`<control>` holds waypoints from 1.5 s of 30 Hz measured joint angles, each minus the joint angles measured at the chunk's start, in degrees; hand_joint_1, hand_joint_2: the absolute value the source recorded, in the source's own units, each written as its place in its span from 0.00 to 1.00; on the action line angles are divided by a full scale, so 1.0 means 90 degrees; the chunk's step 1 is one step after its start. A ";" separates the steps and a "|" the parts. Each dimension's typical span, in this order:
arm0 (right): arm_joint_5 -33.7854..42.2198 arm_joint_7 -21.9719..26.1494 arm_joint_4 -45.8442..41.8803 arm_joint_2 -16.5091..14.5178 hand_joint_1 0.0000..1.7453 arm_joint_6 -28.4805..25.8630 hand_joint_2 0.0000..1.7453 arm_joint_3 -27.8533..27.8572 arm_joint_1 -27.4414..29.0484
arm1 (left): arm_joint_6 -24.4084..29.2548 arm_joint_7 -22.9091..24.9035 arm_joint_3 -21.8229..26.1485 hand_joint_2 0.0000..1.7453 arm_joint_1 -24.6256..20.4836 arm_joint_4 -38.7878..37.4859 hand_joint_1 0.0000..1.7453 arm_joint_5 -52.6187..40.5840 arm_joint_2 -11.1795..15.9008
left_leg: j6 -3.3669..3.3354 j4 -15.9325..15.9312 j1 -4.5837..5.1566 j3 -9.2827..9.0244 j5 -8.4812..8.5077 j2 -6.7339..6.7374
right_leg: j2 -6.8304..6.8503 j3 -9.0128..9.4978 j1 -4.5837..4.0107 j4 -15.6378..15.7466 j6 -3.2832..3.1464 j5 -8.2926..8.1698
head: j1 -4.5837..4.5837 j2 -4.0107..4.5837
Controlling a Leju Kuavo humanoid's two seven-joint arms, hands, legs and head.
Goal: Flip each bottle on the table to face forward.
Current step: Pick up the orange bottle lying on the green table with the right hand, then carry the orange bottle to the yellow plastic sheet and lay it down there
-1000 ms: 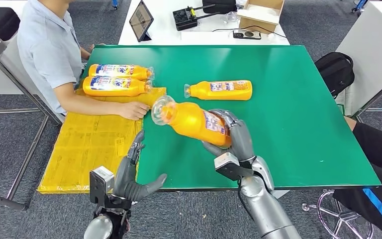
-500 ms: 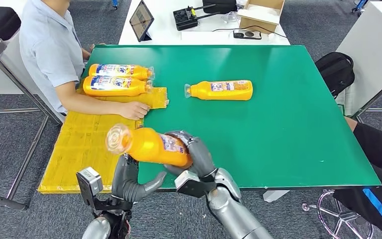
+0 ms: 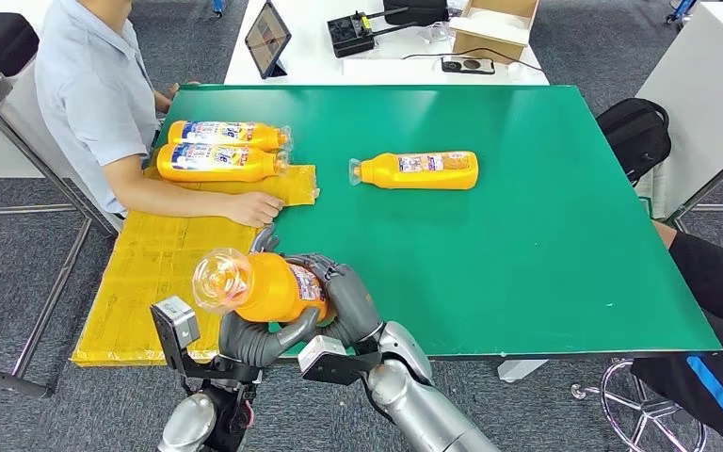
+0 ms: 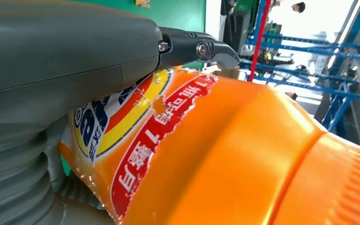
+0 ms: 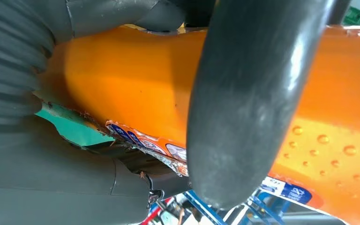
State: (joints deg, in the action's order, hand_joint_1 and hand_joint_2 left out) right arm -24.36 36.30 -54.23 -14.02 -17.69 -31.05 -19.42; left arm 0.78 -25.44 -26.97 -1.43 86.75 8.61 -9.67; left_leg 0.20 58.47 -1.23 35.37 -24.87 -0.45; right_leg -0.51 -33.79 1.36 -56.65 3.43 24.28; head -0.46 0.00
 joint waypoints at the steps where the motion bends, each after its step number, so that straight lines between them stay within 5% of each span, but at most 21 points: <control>1: 0.0033 -0.0033 -0.0004 0.0000 1.00 0.0030 1.00 -0.0024 0.0000 | 0.0012 -0.0065 -0.0001 1.00 0.0002 -0.0006 1.00 0.0007 -0.0012 | 0.0000 0.0000 0.0000 0.0000 0.0000 0.0000 | 0.0000 0.0000 0.0000 0.0000 0.0000 0.0000 | 0.0000 0.0000; 2: 0.0051 -0.0069 -0.0008 0.0001 0.94 0.0052 1.00 -0.0044 -0.0001 | 0.0019 -0.0120 0.0001 1.00 0.0005 -0.0009 1.00 0.0025 -0.0019 | 0.0000 0.0000 0.0000 0.0001 0.0000 0.0000 | 0.0000 -0.0001 0.0000 0.0000 0.0000 0.0000 | 0.0000 0.0000; 6: 0.0056 -0.0160 0.0017 0.0004 0.00 0.0125 1.00 -0.0112 -0.0006 | 0.0031 -0.0223 0.0017 1.00 0.0034 0.0026 1.00 0.0116 -0.0024 | 0.0000 0.0000 -0.0001 0.0001 0.0000 0.0000 | 0.0000 -0.0004 -0.0001 0.0000 0.0000 0.0000 | 0.0002 0.0000; 10: 0.0058 -0.0164 0.0108 0.0001 0.00 0.0184 1.00 -0.0172 -0.0010 | -0.0015 -0.0244 0.0081 1.00 0.0058 0.0081 1.00 0.0330 -0.0024 | 0.0000 0.0000 -0.0002 0.0001 0.0000 0.0000 | 0.0000 -0.0004 -0.0001 0.0000 0.0000 0.0000 | 0.0001 0.0000; 14: 0.0046 -0.0119 0.0169 0.0001 0.00 0.0125 0.00 -0.0198 -0.0017 | -0.0380 -0.0202 0.0200 1.00 0.0098 0.0096 1.00 0.0831 -0.0024 | 0.0000 0.0000 -0.0001 0.0001 0.0000 0.0001 | 0.0000 -0.0004 -0.0001 0.0000 0.0000 0.0000 | 0.0001 0.0000; 19: -0.0015 0.0113 0.0124 0.0002 0.00 -0.0310 0.00 -0.0195 0.0051 | -0.0913 -0.0040 0.0356 1.00 0.0107 0.0104 1.00 0.1376 -0.0026 | 0.0000 0.0000 -0.0001 0.0001 0.0000 0.0001 | -0.0001 -0.0005 0.0000 0.0000 0.0000 0.0000 | 0.0001 0.0000; 24: -0.0022 0.0191 -0.0398 0.0079 0.00 -0.1135 0.00 -0.0186 0.0386 | -0.0815 0.0115 0.0489 1.00 0.0072 0.0092 1.00 0.1619 -0.0100 | 0.0000 0.0000 -0.0001 0.0004 0.0000 -0.0001 | 0.0001 -0.0008 -0.0001 0.0000 0.0000 0.0000 | 0.0000 0.0000; 40: 0.0391 0.0196 -0.2672 0.0781 0.00 -0.2417 0.00 -0.0512 0.1328 | 0.0559 0.0096 0.1968 1.00 -0.0352 -0.0214 1.00 0.0737 0.0045 | 0.0001 0.0000 -0.0002 0.0005 0.0000 0.0015 | -0.0006 -0.0012 -0.0001 0.0000 -0.0001 -0.0001 | -0.0001 0.0000; 45: 0.0423 0.0196 -0.2965 0.0850 0.00 -0.2443 0.00 -0.0534 0.1408 | 0.2047 0.0263 0.2029 1.00 -0.0818 -0.0678 1.00 -0.1659 0.0208 | 0.0001 0.0000 -0.0002 0.0004 0.0003 0.0013 | -0.0005 -0.0012 -0.0001 0.0000 -0.0001 -0.0001 | -0.0001 0.0000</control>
State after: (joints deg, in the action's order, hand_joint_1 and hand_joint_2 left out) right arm -20.55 38.06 -80.91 -6.37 -39.68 -35.85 -6.76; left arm 19.20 -23.07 -8.71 -8.80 80.65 -6.33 -7.79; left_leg 0.21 58.47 -1.25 35.41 -24.84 -0.33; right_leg -0.55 -33.89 1.35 -56.65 3.42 24.27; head -0.47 0.00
